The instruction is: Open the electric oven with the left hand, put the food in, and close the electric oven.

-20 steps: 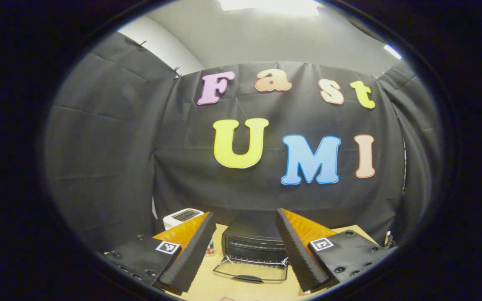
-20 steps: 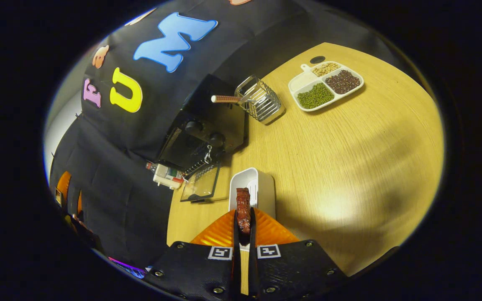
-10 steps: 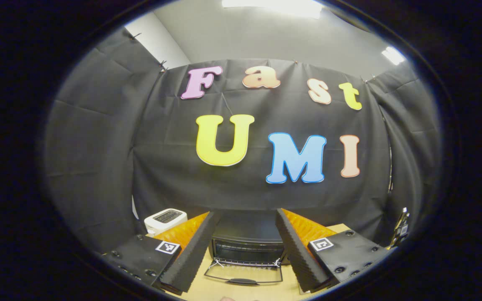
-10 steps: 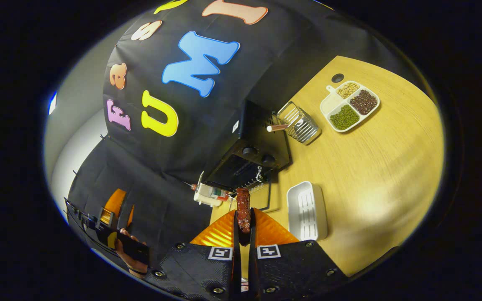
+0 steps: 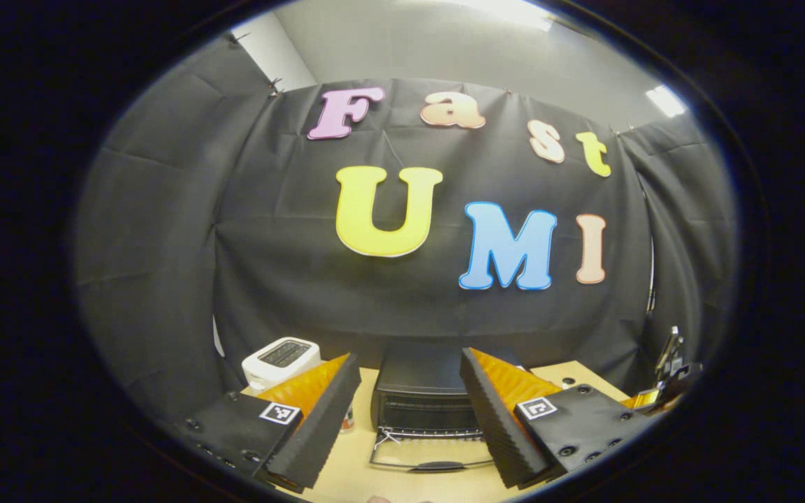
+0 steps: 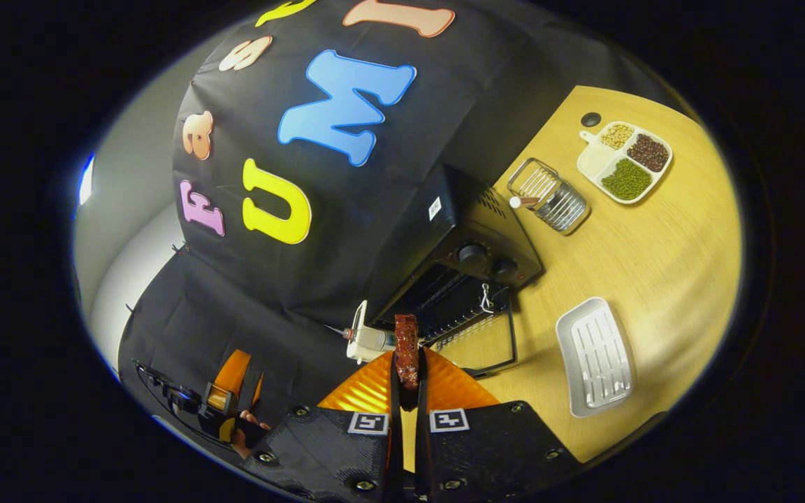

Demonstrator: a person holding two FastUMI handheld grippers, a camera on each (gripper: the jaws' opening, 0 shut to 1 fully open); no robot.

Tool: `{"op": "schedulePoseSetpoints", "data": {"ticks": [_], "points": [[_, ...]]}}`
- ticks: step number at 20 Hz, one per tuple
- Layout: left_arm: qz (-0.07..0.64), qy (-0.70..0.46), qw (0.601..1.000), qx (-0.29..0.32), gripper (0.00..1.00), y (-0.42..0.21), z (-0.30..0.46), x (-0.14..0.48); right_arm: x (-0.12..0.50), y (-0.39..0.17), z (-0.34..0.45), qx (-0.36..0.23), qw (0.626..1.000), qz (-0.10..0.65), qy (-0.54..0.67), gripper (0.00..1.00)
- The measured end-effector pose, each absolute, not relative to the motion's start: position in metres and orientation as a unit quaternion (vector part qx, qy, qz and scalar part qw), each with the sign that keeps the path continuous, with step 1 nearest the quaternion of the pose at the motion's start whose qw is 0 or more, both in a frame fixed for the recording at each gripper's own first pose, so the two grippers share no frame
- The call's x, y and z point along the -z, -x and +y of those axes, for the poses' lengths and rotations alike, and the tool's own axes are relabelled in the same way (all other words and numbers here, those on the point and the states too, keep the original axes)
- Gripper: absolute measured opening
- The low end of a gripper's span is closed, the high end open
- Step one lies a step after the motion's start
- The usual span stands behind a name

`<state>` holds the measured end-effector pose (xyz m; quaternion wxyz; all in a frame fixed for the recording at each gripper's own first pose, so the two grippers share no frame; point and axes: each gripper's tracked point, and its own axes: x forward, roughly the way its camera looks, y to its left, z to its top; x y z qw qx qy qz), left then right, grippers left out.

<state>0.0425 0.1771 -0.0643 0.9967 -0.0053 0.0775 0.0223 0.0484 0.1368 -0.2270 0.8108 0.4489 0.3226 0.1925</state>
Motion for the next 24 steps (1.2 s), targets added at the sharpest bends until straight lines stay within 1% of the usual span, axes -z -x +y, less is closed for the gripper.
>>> {"op": "schedulePoseSetpoints", "data": {"ticks": [3,5,6,8,9,12,13,14,15,17,18,20,21,22,23,24], "points": [[0.087,0.008,0.996,-0.015,1.0,-0.048,0.2,0.072,0.242,-0.076,0.166,-0.183,0.812,0.326,-0.448,0.07],[0.096,0.011,0.995,-0.014,1.0,-0.047,0.217,0.077,0.254,-0.099,0.187,-0.175,0.814,0.325,-0.449,0.07],[0.1,0.011,0.995,-0.014,0.97,-0.047,0.225,0.079,0.262,-0.111,0.197,-0.168,0.815,0.325,-0.448,0.07],[0.108,0.012,0.994,-0.019,0.97,-0.048,0.244,0.084,0.284,-0.134,0.21,-0.14,0.819,0.336,-0.443,0.07],[0.112,0.014,0.993,-0.021,1.0,-0.047,0.253,0.086,0.295,-0.146,0.215,-0.127,0.821,0.341,-0.441,0.07],[0.118,0.015,0.992,-0.03,0.97,-0.043,0.279,0.088,0.318,-0.176,0.237,-0.105,0.823,0.347,-0.438,0.07],[0.12,0.013,0.992,-0.035,1.0,-0.039,0.288,0.091,0.325,-0.184,0.243,-0.099,0.824,0.347,-0.438,0.07],[0.122,0.013,0.992,-0.039,1.0,-0.037,0.296,0.092,0.331,-0.189,0.25,-0.09,0.824,0.348,-0.438,0.07],[0.125,0.015,0.991,-0.043,0.97,-0.034,0.303,0.093,0.335,-0.196,0.254,-0.082,0.827,0.342,-0.439,0.07],[0.132,0.017,0.99,-0.048,0.97,-0.03,0.314,0.098,0.342,-0.208,0.258,-0.062,0.832,0.333,-0.439,0.07],[0.134,0.021,0.989,-0.05,0.94,-0.027,0.319,0.099,0.346,-0.215,0.261,-0.055,0.835,0.328,-0.438,0.07],[0.143,0.032,0.988,-0.047,1.0,-0.024,0.322,0.104,0.352,-0.224,0.257,-0.031,0.85,0.328,-0.412,0.07],[0.144,0.032,0.988,-0.048,0.97,-0.023,0.323,0.106,0.359,-0.224,0.248,-0.009,0.864,0.335,-0.375,0.11],[0.142,0.031,0.988,-0.048,0.92,-0.023,0.325,0.106,0.36,-0.226,0.241,0.003,0.877,0.335,-0.344,0.18],[0.14,0.032,0.989,-0.047,0.92,-0.023,0.325,0.104,0.361,-0.226,0.238,0.01,0.886,0.337,-0.319,0.28],[0.139,0.034,0.989,-0.044,0.92,-0.025,0.323,0.104,0.361,-0.226,0.237,0.019,0.893,0.339,-0.295,0.32]]}}
